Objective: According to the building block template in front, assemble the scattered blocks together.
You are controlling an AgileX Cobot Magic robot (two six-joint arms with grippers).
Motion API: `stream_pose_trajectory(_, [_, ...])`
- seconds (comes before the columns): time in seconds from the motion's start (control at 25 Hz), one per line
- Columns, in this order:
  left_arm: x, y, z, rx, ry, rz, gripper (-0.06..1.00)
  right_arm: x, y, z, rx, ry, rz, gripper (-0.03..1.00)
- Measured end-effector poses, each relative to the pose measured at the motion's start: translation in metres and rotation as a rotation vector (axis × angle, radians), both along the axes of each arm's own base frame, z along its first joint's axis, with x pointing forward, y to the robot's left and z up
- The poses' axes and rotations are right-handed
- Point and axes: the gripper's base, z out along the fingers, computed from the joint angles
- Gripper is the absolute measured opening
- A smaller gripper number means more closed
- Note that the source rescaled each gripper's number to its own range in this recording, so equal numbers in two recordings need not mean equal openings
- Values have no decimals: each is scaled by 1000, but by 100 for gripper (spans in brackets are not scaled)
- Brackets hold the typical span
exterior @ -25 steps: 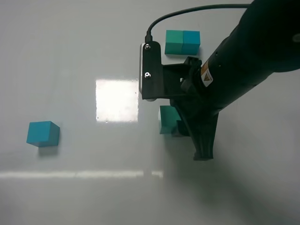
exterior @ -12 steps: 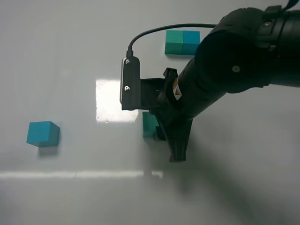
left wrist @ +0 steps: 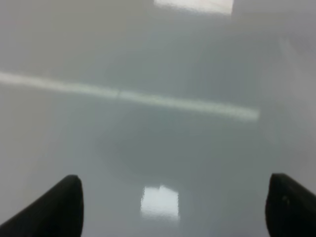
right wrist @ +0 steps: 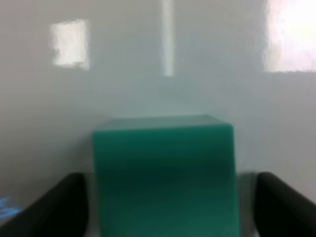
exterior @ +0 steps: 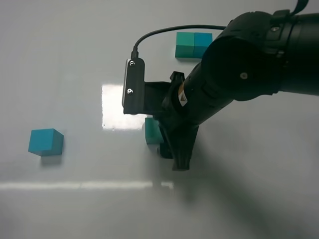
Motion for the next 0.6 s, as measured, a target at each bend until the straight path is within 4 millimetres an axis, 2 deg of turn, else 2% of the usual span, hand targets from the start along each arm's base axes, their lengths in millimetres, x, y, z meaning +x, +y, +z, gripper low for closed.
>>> stream_pose_trajectory(0.04, [0, 0, 0, 0, 0, 0, 77, -2, 2, 0, 3, 3, 3, 91])
stream_pose_trajectory(0.12, [0, 0, 0, 0, 0, 0, 77, -9, 2, 6, 23, 1, 8, 96])
stream_pose_trajectory(0.28, [0, 0, 0, 0, 0, 0, 77, -23, -15, 36, 128, -20, -40, 100])
stream_pose_trajectory(0.44, [0, 0, 0, 0, 0, 0, 77, -30, -54, 70, 268, -30, -180, 100])
stream_pose_trajectory(0.6, [0, 0, 0, 0, 0, 0, 76, -21, -104, 84, 349, 17, -422, 100])
